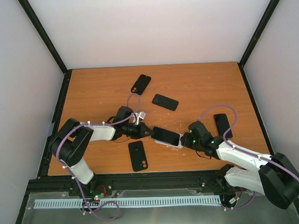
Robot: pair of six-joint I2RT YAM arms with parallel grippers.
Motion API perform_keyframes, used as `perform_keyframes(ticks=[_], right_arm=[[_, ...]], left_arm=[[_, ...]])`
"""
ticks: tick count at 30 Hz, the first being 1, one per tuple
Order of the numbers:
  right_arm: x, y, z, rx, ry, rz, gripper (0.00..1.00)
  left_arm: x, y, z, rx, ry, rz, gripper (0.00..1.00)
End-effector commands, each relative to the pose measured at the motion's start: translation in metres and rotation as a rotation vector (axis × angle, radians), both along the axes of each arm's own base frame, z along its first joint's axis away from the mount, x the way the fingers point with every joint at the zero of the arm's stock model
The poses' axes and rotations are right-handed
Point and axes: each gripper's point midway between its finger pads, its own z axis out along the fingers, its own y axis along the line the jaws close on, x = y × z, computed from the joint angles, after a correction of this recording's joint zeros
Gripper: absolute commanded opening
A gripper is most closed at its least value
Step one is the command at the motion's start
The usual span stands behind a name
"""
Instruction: Put the phone into the phone case
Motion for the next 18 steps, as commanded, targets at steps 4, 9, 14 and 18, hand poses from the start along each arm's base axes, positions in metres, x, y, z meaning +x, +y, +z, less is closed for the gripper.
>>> perform_keyframes(ticks=[4,9,14,18], right_arm=[[0.011,0.014,-0.001,0.085,-0.019,-0.02,0.48],[0.011,0.017,-0.009,0.087,0.003,-0.019,0.48],[0.014,0.027,-0.005,0.139,-0.015,0.004,0.49],[0.014,0.036,-0.002,0.188,-0.025,0.031,0.49]], left_arm=[[0.004,0.001,-0.01,0.053,-0.008,0.016,0.05],[0.004,0.002,-0.01,0.059,-0.011,0.019,0.04],[0.004,0.0,-0.011,0.057,-0.006,0.018,0.05],[0.002,-0.009,-0.011,0.058,-0.004,0.001,0.04]])
